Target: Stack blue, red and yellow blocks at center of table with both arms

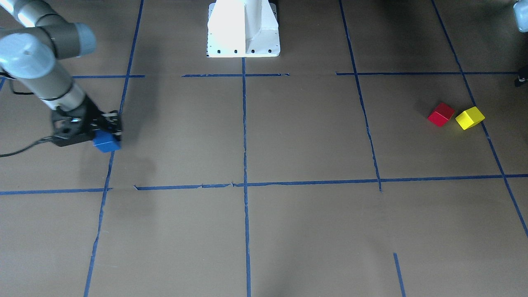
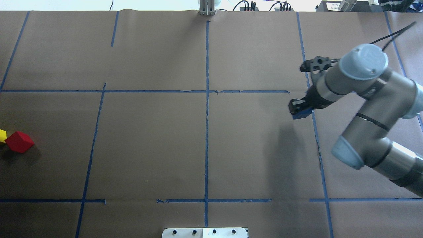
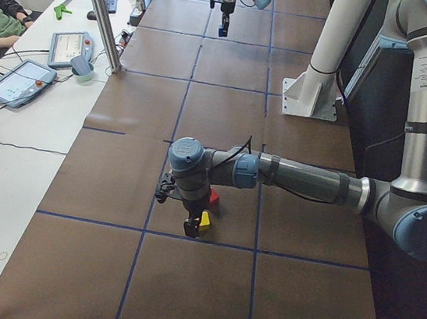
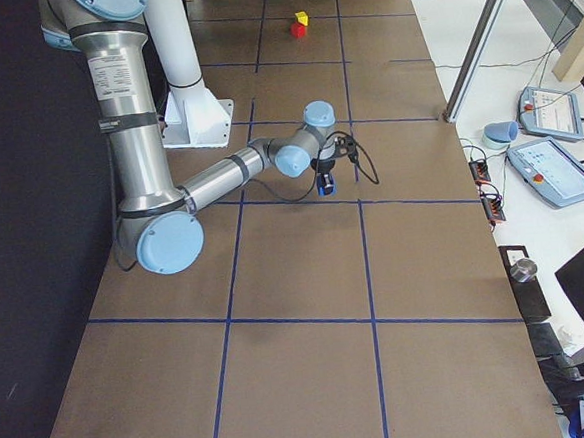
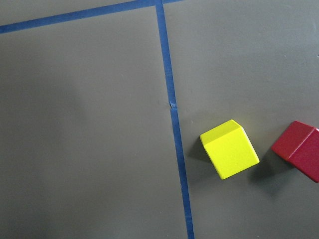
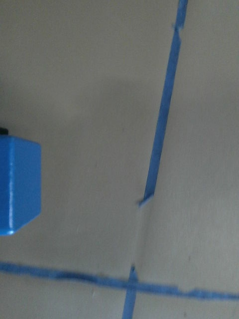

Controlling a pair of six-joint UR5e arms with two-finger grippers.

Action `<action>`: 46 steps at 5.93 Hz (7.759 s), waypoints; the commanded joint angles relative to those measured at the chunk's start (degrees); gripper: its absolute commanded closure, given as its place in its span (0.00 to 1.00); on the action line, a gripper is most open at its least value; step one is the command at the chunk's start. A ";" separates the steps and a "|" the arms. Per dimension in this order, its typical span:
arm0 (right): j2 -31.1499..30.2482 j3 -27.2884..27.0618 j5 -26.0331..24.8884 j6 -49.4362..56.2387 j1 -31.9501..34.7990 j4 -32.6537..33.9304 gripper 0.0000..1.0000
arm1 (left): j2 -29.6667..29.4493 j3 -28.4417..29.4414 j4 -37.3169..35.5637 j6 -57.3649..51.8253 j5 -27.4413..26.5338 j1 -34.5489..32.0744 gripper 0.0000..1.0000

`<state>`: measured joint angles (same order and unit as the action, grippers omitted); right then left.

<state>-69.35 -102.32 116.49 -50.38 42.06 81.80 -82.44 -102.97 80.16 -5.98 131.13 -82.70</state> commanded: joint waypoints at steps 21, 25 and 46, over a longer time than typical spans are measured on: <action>-21.62 -3.41 13.64 67.03 38.63 14.88 0.00 | -7.82 -0.04 7.62 0.35 -0.09 1.49 0.00; -32.26 -3.50 15.07 71.78 50.40 14.88 0.01 | -4.94 0.22 16.21 0.61 0.00 8.32 0.00; -32.60 -3.06 15.26 71.91 50.40 14.88 0.00 | -1.56 4.55 46.49 31.18 -0.79 28.04 0.78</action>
<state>-101.96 -105.38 131.75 21.53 92.46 96.68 -82.90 -96.05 126.85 16.63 130.34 -54.70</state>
